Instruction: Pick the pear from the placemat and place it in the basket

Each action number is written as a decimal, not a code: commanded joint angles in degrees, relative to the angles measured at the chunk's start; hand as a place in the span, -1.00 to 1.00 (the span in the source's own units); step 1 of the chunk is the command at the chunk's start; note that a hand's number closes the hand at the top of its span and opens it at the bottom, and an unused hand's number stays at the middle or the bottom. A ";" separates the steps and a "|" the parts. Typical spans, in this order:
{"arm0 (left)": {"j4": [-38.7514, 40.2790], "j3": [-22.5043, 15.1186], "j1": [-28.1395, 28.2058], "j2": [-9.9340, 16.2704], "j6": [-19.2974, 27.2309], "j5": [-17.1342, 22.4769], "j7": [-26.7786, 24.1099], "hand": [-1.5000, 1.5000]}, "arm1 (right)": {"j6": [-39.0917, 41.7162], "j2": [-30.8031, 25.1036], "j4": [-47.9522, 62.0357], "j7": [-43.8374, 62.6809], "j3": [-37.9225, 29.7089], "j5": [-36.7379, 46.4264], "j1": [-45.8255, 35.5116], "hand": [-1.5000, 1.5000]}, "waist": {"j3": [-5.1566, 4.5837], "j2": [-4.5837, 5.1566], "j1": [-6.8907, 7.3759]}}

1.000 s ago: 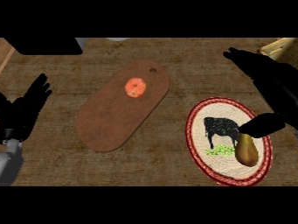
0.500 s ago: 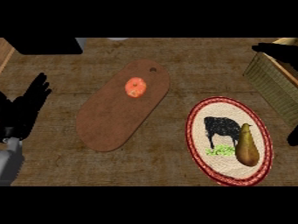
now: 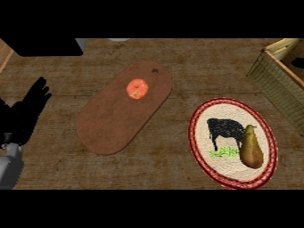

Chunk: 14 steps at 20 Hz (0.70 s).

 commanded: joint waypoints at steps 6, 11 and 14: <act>-3.00 0.89 2.31 0.04 -2.25 -1.12 0.24 0.00 | -3.42 10.94 -6.77 -18.08 -3.92 19.43 21.54 -1.00 | 0.10 0.15 0.59; -1.93 1.01 -1.39 -1.23 -0.78 -2.47 3.91 0.00 | -11.24 15.00 2.04 -33.91 -1.30 33.76 25.14 -1.00 | 0.10 0.29 0.94; -2.11 2.90 -0.68 -0.82 -2.51 -1.77 2.23 0.00 | -16.36 17.61 7.44 -40.41 0.97 38.59 24.80 -1.00 | 0.07 0.31 1.20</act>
